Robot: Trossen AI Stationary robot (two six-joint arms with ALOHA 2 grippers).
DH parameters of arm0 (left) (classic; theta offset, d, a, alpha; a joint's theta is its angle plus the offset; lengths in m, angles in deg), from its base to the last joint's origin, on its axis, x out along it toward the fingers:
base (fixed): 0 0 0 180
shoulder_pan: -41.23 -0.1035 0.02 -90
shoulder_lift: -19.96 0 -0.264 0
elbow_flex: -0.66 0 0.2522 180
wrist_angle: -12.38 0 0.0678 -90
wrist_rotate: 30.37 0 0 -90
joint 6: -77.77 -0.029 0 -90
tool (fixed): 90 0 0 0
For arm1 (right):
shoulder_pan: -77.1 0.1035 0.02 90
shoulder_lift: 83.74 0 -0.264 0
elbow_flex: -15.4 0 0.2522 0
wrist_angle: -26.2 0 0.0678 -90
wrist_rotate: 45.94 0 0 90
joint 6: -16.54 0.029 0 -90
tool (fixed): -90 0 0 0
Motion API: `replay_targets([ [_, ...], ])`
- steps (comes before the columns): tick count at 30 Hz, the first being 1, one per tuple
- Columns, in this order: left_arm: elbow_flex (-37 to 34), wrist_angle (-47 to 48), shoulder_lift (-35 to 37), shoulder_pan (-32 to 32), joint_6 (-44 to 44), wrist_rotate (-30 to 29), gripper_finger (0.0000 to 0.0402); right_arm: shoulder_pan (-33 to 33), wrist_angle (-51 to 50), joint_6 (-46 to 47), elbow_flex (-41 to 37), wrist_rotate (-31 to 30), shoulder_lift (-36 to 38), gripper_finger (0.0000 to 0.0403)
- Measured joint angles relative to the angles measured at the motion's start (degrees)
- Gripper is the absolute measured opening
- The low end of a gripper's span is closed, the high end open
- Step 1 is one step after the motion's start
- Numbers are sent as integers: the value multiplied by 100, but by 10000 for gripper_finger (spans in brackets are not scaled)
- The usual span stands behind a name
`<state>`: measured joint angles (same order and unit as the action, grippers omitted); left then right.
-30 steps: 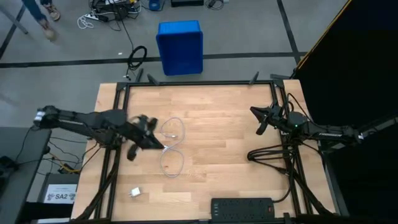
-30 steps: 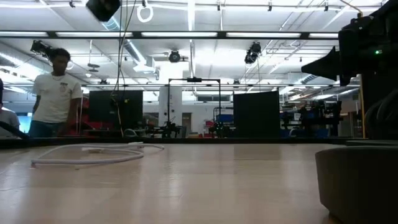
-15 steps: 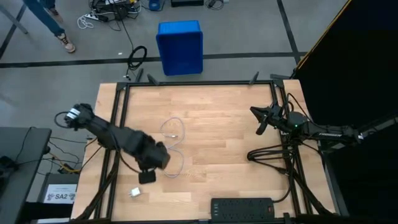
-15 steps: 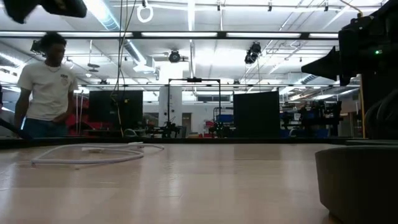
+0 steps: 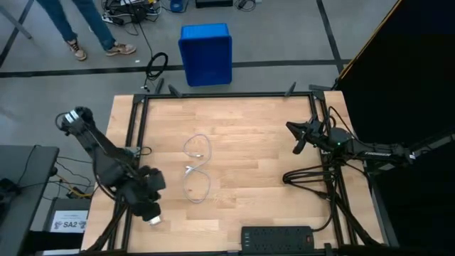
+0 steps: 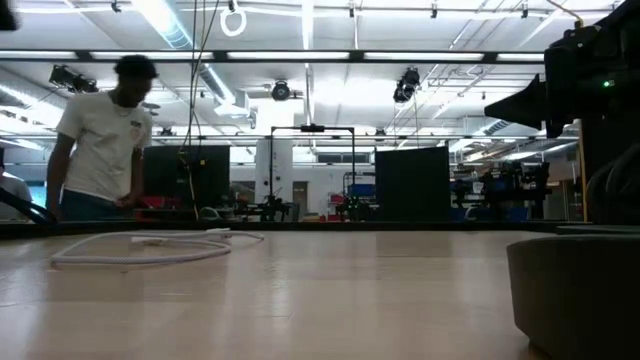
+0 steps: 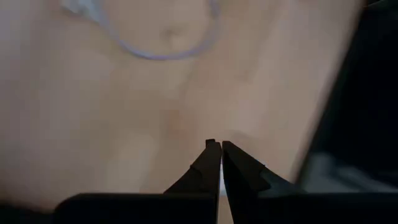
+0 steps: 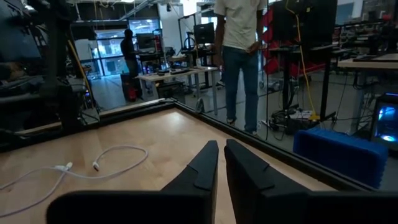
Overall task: Insert USB
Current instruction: Move the white charger adapter from the lower left of the table to the center of the table
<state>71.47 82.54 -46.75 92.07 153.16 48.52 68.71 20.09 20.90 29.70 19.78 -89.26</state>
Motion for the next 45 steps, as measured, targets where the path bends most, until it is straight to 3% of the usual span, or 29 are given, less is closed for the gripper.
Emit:
replay_targets([
  [5, -1316, -1738, -17, 491, 693, 57, 1, -1, 1, 0, 0, 3, 0, 2],
  [7, -1667, -2336, -203, 530, 943, 463, 6, -1, 1, 0, 0, -1, 0, 1],
  [12, -1964, -3468, -537, 526, 974, 789, 39, 0, 0, 0, 0, 5, -1, 7],
  [20, -1595, -1739, -549, 497, 991, 938, 70, -1, 6, 0, 0, 14, -11, 9],
  [27, -644, -473, -544, 493, 1051, 1469, 69, 0, 30, 0, 0, 25, -11, 1],
  [30, -288, -5, -535, 495, 989, 1139, 69, -1, 30, 0, 0, 23, -11, 2],
  [32, -179, -49, -538, 502, 962, 763, 70, -1, 30, 0, 2, 23, -11, 5],
  [35, -159, -115, -635, 506, 942, 652, 81, 0, 30, 0, 1, 23, -11, 9],
  [45, -166, -604, -1304, 451, 299, 836, 216, 1, 46, -1, 1, 23, -11, 5],
])
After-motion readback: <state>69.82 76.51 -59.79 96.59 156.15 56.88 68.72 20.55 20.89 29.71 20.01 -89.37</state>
